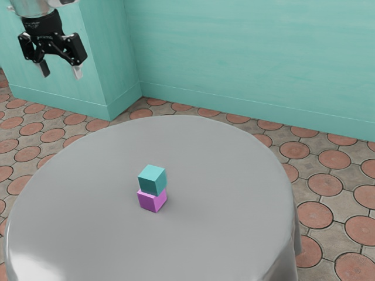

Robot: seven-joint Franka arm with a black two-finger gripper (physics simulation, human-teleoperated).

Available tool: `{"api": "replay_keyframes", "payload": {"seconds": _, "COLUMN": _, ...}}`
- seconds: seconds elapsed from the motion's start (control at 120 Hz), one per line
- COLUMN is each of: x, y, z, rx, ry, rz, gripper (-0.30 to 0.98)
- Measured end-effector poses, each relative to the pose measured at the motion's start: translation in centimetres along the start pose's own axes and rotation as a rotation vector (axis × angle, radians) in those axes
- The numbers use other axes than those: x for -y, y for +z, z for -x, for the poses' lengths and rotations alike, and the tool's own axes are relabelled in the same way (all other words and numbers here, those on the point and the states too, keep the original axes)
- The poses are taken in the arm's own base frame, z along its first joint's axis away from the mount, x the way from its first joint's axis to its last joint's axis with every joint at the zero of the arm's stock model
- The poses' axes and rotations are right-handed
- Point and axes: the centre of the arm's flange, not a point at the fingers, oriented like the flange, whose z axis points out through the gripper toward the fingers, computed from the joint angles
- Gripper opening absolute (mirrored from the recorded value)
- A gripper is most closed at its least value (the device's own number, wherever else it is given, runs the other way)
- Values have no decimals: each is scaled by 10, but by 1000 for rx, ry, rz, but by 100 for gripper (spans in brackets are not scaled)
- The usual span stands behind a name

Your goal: Pick up the blue block with one arm, and put the blue block on the table with one arm

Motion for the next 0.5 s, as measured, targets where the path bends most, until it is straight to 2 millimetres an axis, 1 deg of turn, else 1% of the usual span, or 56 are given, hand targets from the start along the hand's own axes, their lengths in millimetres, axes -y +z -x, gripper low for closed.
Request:
{"api": "replay_keyframes", "payload": {"seconds": 0.133, "x": -3, "y": 1, "z": -4, "rx": -25, "ry": -8, "rz": 14, "gripper": 69}}
{"api": "replay_keyframes", "payload": {"seconds": 0.167, "x": -4, "y": 3, "z": -7, "rx": -33, "ry": -10, "rz": 16, "gripper": 69}}
{"api": "replay_keyframes", "payload": {"seconds": 0.267, "x": -11, "y": 27, "z": -32, "rx": -35, "ry": -14, "rz": 11, "gripper": 69}}
{"api": "replay_keyframes", "payload": {"seconds": 0.325, "x": -33, "y": 41, "z": -38, "rx": -34, "ry": 10, "rz": 20, "gripper": 69}}
{"api": "replay_keyframes", "payload": {"seconds": 0.35, "x": -42, "y": 52, "z": -40, "rx": -26, "ry": 19, "rz": 24, "gripper": 69}}
{"api": "replay_keyframes", "payload": {"seconds": 0.392, "x": -54, "y": 76, "z": -42, "rx": -15, "ry": 25, "rz": 29, "gripper": 69}}
{"api": "replay_keyframes", "payload": {"seconds": 0.417, "x": -60, "y": 94, "z": -45, "rx": -12, "ry": 25, "rz": 34, "gripper": 69}}
{"api": "replay_keyframes", "payload": {"seconds": 0.45, "x": -68, "y": 115, "z": -47, "rx": -14, "ry": 22, "rz": 42, "gripper": 69}}
{"api": "replay_keyframes", "payload": {"seconds": 0.5, "x": -76, "y": 138, "z": -52, "rx": -29, "ry": 11, "rz": 57, "gripper": 69}}
